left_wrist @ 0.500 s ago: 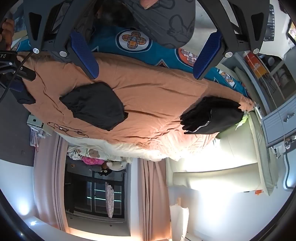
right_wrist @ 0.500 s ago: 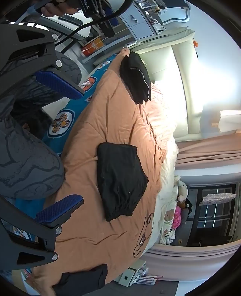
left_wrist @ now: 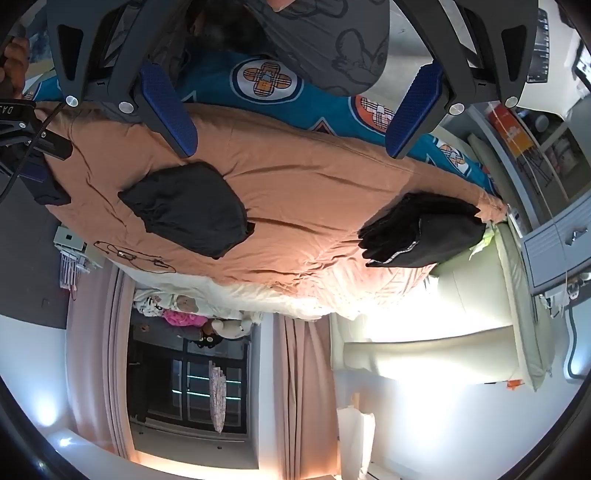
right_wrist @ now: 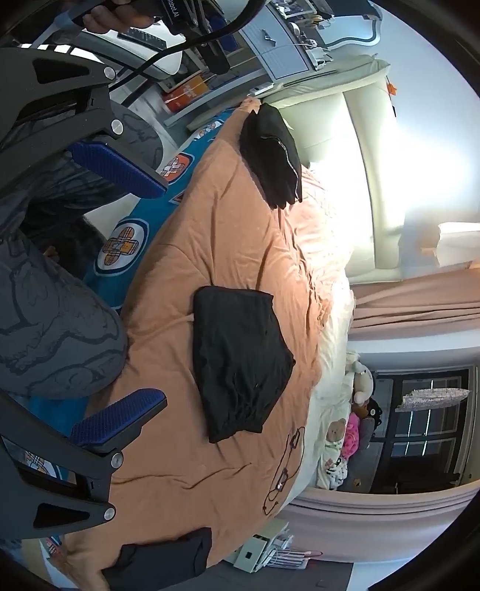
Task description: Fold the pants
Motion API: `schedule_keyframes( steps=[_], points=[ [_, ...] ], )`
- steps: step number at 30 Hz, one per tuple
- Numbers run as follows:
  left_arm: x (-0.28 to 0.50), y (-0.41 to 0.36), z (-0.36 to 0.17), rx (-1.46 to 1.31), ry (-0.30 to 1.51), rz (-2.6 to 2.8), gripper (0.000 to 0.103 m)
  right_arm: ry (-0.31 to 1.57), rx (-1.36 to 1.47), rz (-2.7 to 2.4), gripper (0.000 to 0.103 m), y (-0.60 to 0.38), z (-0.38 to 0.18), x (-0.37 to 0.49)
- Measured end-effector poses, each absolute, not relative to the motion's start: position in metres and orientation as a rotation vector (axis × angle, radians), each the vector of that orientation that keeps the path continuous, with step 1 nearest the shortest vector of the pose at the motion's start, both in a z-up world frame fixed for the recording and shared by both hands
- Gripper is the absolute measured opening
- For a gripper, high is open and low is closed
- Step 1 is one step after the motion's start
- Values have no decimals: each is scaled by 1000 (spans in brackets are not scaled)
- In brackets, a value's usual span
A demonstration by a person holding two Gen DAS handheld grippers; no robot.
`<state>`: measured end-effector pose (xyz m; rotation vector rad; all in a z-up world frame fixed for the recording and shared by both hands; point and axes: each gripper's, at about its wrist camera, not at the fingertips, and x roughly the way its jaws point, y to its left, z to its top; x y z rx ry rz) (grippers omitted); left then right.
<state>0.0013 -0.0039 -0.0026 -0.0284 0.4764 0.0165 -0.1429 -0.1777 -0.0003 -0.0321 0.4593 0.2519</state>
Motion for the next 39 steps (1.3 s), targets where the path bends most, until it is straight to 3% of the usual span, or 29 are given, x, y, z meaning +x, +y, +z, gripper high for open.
schedule_keyframes(
  steps=[39],
  points=[
    [-4, 3, -3, -45, 470, 11, 103, 451, -42, 254, 103, -175, -4, -144]
  ],
)
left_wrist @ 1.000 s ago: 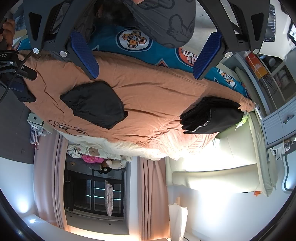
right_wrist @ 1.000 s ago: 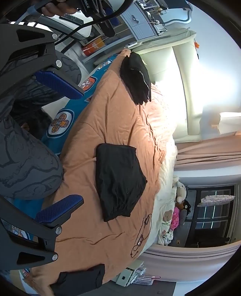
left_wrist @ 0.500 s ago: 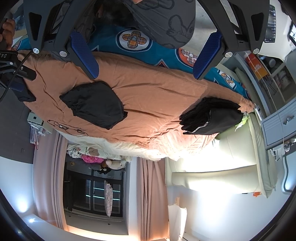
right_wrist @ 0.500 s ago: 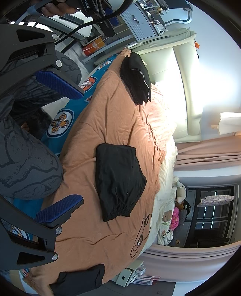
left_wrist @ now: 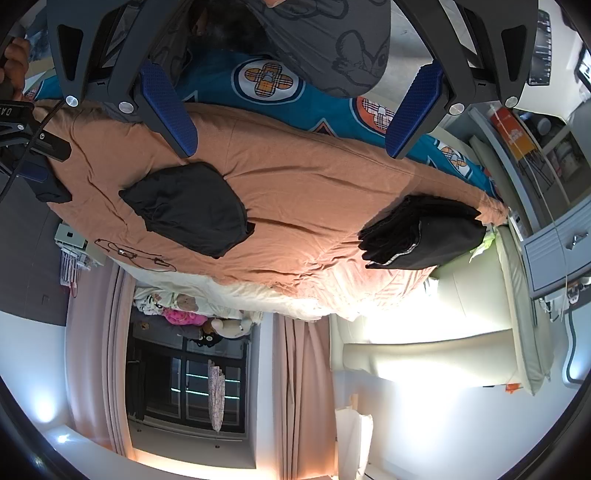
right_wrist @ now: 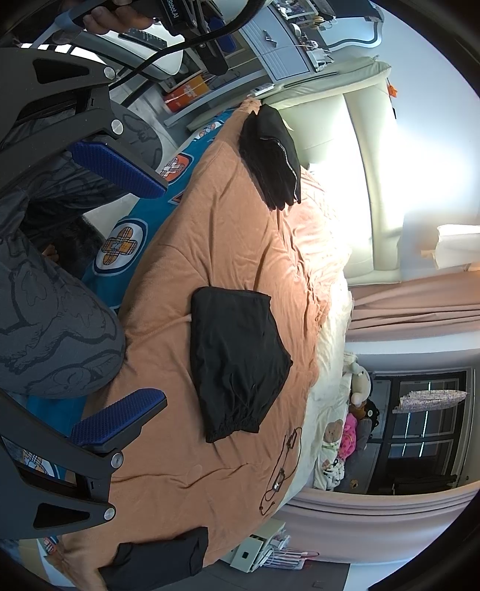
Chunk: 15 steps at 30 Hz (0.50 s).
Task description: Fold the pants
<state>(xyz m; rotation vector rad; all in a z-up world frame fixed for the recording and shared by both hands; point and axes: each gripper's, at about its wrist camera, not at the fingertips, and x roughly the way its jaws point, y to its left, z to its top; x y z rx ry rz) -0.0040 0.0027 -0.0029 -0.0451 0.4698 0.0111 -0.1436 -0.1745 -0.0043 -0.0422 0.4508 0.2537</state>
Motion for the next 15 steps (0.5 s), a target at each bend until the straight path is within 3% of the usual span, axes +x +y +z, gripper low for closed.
schedule_keyframes(
  steps=[15],
  points=[
    [-6, 8, -4, -59, 468, 13, 103, 445, -41, 248, 103, -174, -2, -150]
  ],
)
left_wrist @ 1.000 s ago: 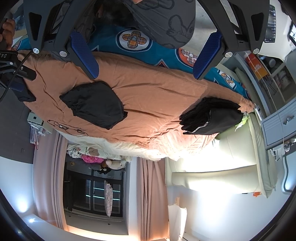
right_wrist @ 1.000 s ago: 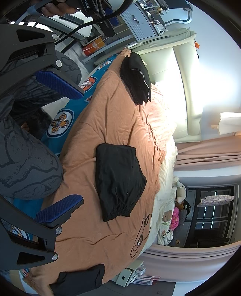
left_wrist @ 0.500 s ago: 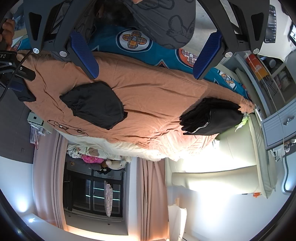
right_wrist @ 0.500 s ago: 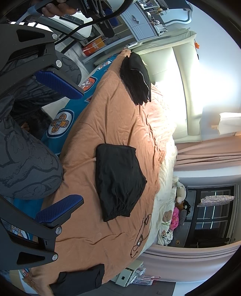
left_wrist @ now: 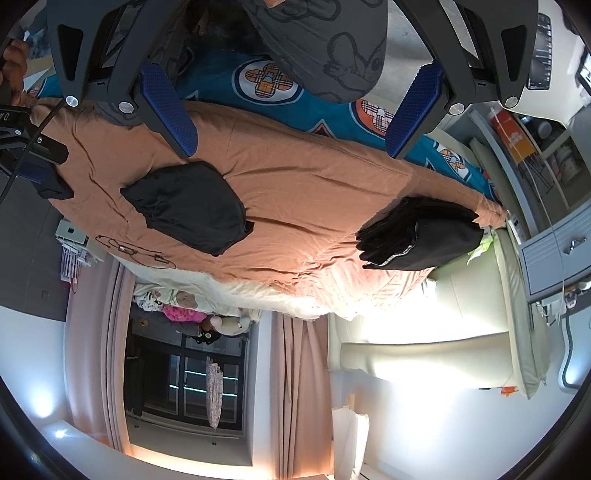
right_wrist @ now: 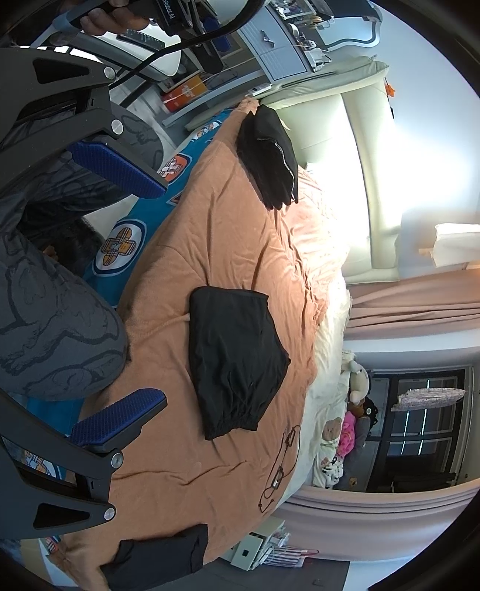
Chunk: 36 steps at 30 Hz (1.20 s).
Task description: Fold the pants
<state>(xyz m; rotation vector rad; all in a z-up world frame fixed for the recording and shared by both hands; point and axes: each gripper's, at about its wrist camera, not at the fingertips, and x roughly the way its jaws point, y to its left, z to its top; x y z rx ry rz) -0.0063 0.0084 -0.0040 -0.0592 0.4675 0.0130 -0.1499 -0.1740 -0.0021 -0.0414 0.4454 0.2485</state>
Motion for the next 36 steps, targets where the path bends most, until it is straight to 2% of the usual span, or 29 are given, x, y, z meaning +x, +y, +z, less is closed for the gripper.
schedule_keyframes(
  steps=[20, 36],
  points=[
    [-19, 27, 6, -100, 439, 28, 103, 436, -40, 251, 103, -178, 6, -152],
    [36, 11, 7, -84, 472, -42, 103, 454, -20, 248, 103, -196, 5, -100]
  ],
)
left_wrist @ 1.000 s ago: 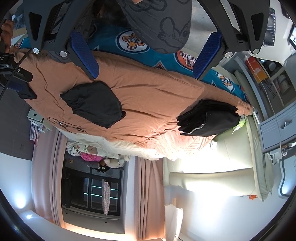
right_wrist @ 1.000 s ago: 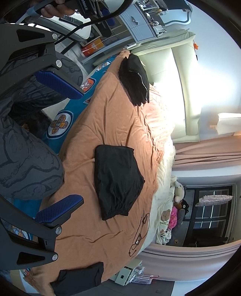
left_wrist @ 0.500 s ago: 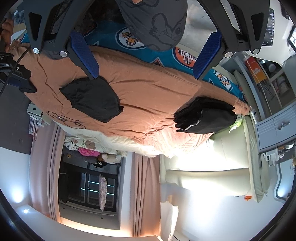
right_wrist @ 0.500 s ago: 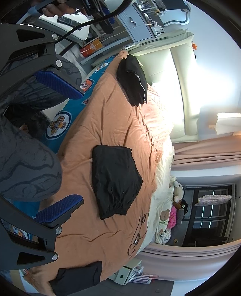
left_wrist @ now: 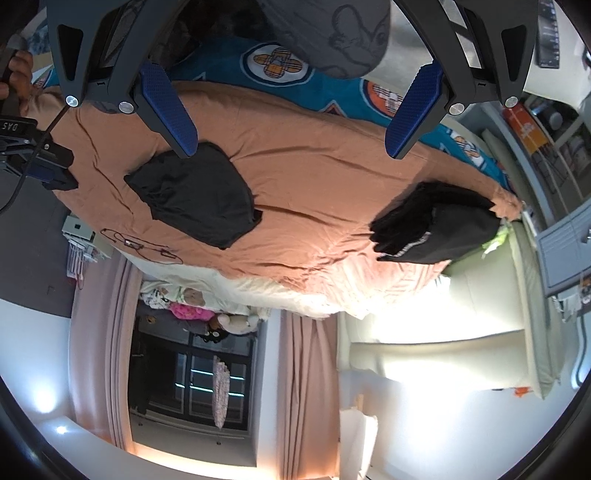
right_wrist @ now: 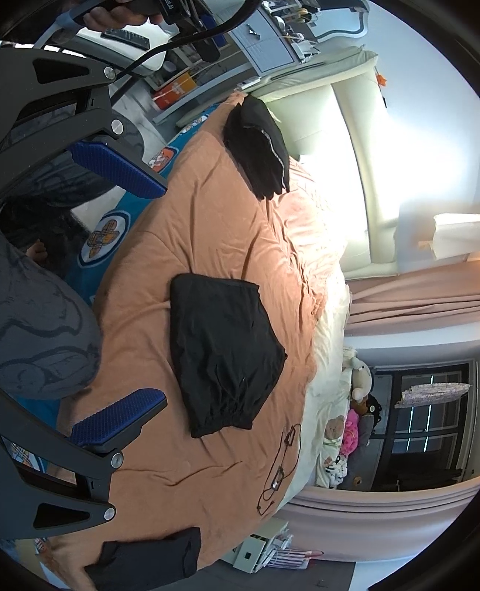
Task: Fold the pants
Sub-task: 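Move both grippers toward the black pants lying on the bed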
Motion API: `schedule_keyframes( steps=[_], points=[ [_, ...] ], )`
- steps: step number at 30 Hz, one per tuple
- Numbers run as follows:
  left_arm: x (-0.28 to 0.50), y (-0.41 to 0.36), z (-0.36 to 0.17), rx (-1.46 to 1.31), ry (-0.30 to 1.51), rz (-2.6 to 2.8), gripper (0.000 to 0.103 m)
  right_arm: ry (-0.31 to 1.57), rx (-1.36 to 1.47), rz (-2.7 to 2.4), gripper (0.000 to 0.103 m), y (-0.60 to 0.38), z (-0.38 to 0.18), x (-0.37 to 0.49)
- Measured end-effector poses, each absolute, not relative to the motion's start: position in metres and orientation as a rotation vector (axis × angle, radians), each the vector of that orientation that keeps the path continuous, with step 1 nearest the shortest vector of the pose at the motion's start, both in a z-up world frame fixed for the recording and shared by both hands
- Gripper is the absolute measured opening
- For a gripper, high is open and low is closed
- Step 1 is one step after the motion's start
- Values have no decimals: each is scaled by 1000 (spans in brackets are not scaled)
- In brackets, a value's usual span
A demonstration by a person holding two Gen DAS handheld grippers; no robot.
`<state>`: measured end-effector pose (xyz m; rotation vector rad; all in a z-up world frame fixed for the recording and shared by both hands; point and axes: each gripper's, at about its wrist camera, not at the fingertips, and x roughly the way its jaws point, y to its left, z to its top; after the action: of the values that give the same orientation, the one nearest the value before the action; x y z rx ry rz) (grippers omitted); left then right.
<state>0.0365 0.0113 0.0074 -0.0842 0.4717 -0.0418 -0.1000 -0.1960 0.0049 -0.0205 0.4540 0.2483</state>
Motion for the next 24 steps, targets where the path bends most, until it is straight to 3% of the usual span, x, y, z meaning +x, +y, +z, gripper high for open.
schedule_keyframes(
  steps=[14, 24],
  points=[
    [104, -3, -17, -114, 559, -69, 102, 518, 22, 224, 103, -214, 1, -37],
    [153, -23, -37, -142, 630, -108, 92, 551, 44, 218, 103, -233, -7, 5]
  ],
)
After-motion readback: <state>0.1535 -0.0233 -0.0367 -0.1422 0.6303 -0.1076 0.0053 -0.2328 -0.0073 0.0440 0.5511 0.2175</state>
